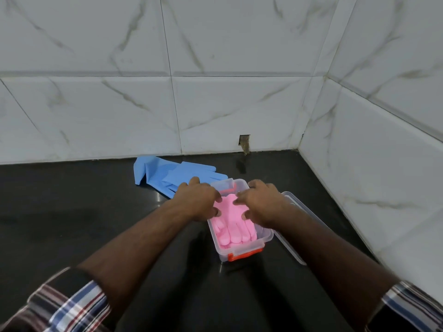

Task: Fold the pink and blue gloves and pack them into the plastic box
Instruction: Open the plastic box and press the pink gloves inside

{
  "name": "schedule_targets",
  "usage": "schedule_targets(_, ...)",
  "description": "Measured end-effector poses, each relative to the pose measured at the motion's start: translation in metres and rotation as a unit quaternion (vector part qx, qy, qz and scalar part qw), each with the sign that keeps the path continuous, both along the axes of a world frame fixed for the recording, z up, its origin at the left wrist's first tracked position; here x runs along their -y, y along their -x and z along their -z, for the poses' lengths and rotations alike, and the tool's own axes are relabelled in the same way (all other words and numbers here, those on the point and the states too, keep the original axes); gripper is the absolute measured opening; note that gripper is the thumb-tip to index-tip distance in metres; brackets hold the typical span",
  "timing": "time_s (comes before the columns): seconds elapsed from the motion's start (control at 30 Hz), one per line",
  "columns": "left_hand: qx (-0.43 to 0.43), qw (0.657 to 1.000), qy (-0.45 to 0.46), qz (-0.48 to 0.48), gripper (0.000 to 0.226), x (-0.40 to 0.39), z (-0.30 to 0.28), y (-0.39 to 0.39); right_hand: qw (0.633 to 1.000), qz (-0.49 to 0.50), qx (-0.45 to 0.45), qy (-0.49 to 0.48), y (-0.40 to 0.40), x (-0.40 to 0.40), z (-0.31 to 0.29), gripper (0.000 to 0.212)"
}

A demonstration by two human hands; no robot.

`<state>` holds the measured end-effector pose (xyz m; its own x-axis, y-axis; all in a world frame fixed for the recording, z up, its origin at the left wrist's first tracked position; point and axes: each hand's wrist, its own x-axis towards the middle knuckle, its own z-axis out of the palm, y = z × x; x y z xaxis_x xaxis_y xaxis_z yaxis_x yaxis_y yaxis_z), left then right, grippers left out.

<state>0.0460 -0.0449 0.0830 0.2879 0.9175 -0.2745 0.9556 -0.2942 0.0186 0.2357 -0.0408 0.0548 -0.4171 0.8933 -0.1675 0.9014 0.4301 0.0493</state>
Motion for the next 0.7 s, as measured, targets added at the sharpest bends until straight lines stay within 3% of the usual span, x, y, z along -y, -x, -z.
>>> schedule_targets(0.13,-0.05,0.998,0.026,0.038,0.051,0.0,0.007,-0.007,0.994,-0.027,0.102,0.033,0.0,0.0,0.011,0.06)
schedule_targets(0.33,-0.138,0.988,0.014,0.062,0.046,-0.003,0.01,-0.023,0.987,-0.019,0.159,0.017,0.006,0.002,0.017,0.039)
schedule_targets(0.57,-0.197,0.978,0.055,0.05,0.052,-0.01,0.019,-0.039,0.985,-0.014,0.168,0.027,0.006,0.004,0.017,0.039)
schedule_targets(0.7,-0.149,0.983,0.023,0.103,0.029,-0.01,0.016,-0.035,0.992,-0.006,0.119,0.045,0.004,0.006,0.003,0.044)
